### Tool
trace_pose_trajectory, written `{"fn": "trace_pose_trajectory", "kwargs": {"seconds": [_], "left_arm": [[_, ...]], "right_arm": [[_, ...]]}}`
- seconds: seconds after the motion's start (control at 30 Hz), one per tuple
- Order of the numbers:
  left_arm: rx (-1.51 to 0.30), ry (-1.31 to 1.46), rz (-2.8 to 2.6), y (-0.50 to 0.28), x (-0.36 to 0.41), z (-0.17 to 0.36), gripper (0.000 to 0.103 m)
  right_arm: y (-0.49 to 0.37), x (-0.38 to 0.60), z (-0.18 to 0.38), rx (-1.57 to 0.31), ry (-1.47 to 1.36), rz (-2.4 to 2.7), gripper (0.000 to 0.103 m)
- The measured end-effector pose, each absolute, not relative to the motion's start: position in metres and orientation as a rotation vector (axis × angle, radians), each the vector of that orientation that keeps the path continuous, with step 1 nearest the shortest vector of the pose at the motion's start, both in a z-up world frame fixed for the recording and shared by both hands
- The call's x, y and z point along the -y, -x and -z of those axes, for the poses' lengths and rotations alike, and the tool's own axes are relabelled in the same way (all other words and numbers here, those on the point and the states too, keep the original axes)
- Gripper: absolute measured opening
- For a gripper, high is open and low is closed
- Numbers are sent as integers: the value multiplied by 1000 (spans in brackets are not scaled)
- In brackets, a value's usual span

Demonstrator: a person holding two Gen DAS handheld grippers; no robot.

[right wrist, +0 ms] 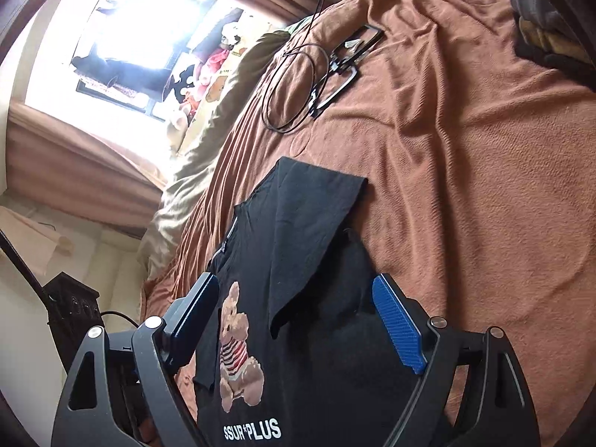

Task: Fold small clothes
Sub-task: 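Withdraw the open right gripper from the folded shirt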

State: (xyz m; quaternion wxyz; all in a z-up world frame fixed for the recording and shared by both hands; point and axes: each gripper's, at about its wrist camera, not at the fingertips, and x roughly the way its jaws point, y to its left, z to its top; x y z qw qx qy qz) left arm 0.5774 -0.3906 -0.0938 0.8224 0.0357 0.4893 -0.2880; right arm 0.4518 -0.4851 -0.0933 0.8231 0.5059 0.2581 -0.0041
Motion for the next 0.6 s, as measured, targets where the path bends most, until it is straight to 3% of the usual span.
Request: {"fn": "trace_pose_trajectory", "kwargs": {"seconds": [0.13, 0.23, 0.6], "left_arm": [[-1043, -105, 658, -577, 421, 101, 44], [-1049, -126, 685, -578, 443, 108, 44], [-1067, -230, 731, -592, 510, 144, 44]], "right_arm": [[-444, 484, 101, -559, -1079, 22, 65], [-439, 494, 105, -562, -1084, 35, 58], [-422, 521, 106, -562, -1081, 96, 49]]}}
